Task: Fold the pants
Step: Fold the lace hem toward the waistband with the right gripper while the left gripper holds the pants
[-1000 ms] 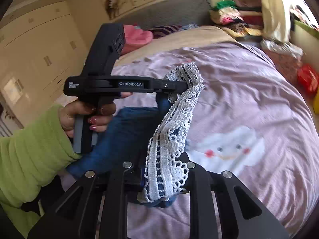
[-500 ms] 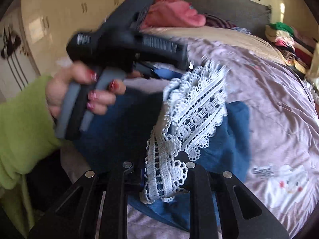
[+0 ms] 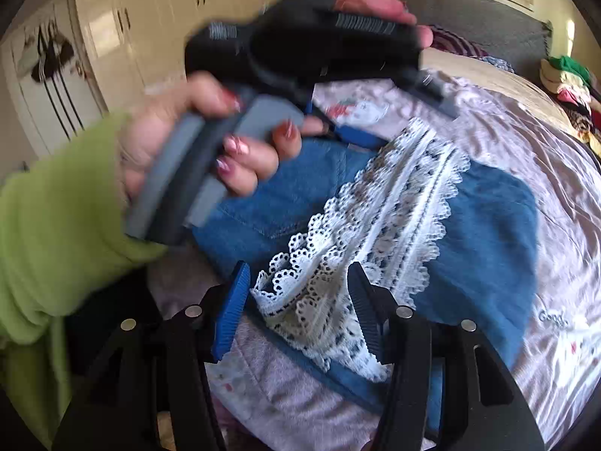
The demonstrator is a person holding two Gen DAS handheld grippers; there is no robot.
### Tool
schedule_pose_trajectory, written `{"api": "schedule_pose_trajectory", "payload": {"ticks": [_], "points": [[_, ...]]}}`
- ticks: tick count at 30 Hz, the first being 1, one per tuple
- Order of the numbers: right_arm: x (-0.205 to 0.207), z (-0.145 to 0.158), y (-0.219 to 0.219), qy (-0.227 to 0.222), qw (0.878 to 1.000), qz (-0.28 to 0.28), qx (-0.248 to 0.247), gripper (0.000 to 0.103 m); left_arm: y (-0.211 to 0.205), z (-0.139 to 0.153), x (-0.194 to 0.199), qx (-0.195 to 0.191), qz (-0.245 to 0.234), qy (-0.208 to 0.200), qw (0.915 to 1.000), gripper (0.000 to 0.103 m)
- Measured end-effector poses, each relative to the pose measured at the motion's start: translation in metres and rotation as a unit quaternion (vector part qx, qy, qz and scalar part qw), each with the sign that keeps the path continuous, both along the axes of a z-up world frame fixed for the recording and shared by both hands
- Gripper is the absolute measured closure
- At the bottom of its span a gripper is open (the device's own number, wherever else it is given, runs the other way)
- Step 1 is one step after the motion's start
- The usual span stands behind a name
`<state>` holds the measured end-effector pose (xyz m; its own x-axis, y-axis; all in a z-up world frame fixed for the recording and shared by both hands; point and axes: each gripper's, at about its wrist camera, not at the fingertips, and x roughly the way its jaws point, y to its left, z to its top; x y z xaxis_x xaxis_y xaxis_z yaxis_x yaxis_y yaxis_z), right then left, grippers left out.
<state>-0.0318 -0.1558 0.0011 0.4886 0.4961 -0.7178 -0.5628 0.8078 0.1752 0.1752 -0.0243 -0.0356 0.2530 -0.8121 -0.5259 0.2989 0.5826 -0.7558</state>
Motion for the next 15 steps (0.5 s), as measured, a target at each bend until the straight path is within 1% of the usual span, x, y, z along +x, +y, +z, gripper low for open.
{"api": "schedule_pose_trajectory", "payload": {"ticks": [2, 3, 6, 7, 8, 9, 10, 12, 13, 15], "points": [[0.006, 0.012, -0.026, -0.009, 0.999, -0.036, 0.017, 0.038, -0.004, -0.003, 0.007, 0.005, 0.000, 0.005, 1.0000, 0.030], [0.009, 0.014, -0.030, -0.012, 0.998, -0.050, 0.019, 0.037, -0.005, -0.005, 0.009, 0.007, 0.002, 0.006, 1.0000, 0.030], [0.029, 0.017, -0.068, -0.009, 0.994, -0.112, 0.019, 0.035, -0.005, -0.009, 0.014, 0.014, 0.013, 0.013, 0.9997, 0.034], [0.040, 0.016, -0.086, 0.004, 0.990, -0.141, 0.027, 0.035, -0.003, -0.011, 0.015, 0.013, 0.018, 0.018, 0.9996, 0.035], [0.045, 0.014, -0.097, 0.013, 0.988, -0.152, 0.033, 0.035, -0.001, -0.013, 0.016, 0.015, 0.029, 0.025, 0.9992, 0.035], [0.059, 0.010, -0.114, 0.037, 0.982, -0.178, 0.045, 0.035, 0.001, -0.015, 0.017, 0.019, 0.036, 0.028, 0.9988, 0.035], [0.063, 0.006, -0.120, 0.051, 0.979, -0.189, 0.051, 0.035, 0.003, -0.016, 0.018, 0.024, 0.045, 0.032, 0.9982, 0.036], [0.082, -0.002, -0.140, 0.081, 0.970, -0.217, 0.069, 0.035, 0.004, -0.016, 0.018, 0.023, 0.055, 0.036, 0.9976, 0.036], [0.083, -0.004, -0.144, 0.090, 0.968, -0.220, 0.076, 0.035, 0.003, -0.016, 0.018, 0.022, 0.053, 0.035, 0.9977, 0.036], [0.101, -0.007, -0.148, 0.099, 0.967, -0.221, 0.081, 0.035, 0.001, -0.015, 0.017, 0.026, 0.048, 0.031, 0.9980, 0.037]]}}
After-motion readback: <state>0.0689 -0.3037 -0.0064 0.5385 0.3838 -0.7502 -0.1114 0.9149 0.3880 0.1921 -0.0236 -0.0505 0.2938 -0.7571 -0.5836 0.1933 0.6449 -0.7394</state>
